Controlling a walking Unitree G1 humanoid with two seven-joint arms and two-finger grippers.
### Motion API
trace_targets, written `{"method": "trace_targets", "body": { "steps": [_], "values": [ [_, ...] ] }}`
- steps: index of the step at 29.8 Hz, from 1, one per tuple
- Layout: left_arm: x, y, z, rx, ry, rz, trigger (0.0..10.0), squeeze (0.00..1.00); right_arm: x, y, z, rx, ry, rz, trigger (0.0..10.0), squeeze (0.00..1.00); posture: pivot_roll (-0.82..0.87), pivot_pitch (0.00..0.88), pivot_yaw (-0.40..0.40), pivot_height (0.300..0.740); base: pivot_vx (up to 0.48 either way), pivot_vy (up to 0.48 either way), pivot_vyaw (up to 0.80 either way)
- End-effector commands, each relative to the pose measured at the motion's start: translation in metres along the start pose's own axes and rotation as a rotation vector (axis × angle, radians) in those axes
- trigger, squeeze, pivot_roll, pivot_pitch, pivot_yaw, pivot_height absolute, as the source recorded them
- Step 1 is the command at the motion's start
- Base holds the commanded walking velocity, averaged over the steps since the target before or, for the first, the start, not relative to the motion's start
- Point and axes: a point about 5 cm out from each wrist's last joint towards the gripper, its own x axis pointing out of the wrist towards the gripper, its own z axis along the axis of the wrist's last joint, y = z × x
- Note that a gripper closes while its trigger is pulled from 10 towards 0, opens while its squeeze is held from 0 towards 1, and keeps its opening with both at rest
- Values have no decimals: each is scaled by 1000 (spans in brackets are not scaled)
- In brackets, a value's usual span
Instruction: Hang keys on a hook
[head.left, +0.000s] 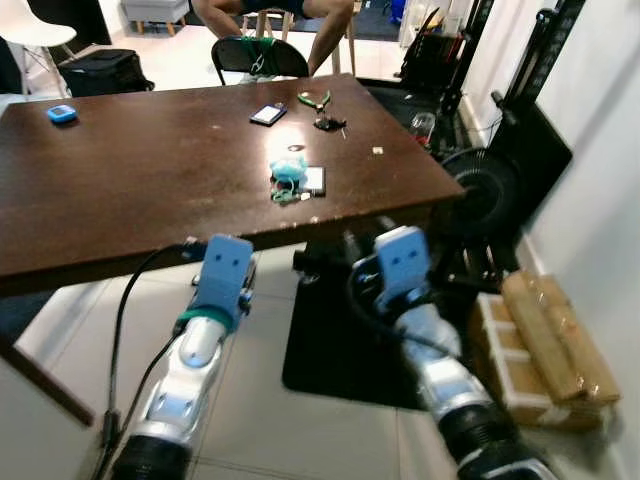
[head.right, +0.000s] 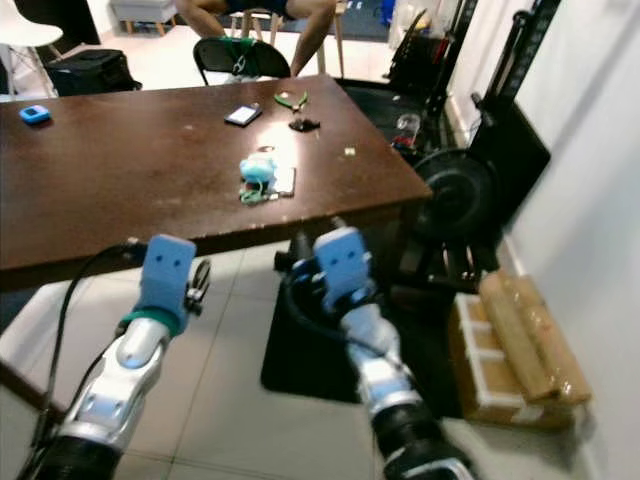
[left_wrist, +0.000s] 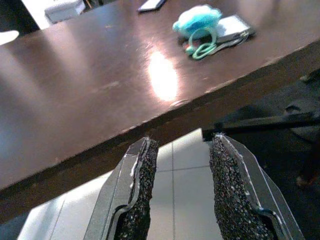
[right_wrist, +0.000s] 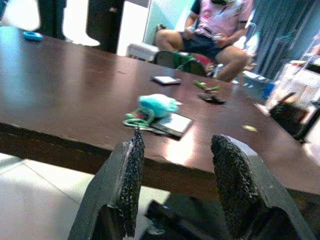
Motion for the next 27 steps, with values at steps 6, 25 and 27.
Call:
{"method": "trace_targets", "body": {
  "steps": [6, 25, 27],
  "values": [
    [-1, -2, -3, 10, 13, -6, 10000, 0, -4, -6, -5, -6, 24, -16, 10000, 0, -66, 14, 86, 740, 461, 0, 0],
    [-1, -2, -2, 11, 12, -7, 10000, 0, -3, -7, -4, -6, 23, -17, 10000, 0, -64, 15, 87, 740, 461, 0, 0],
    [-1, -2, -2, 11, 12, -7, 10000, 0, -3, -7, -4, -6, 23, -17, 10000, 0, -64, 15, 87, 740, 450, 0, 0]
  ]
}}
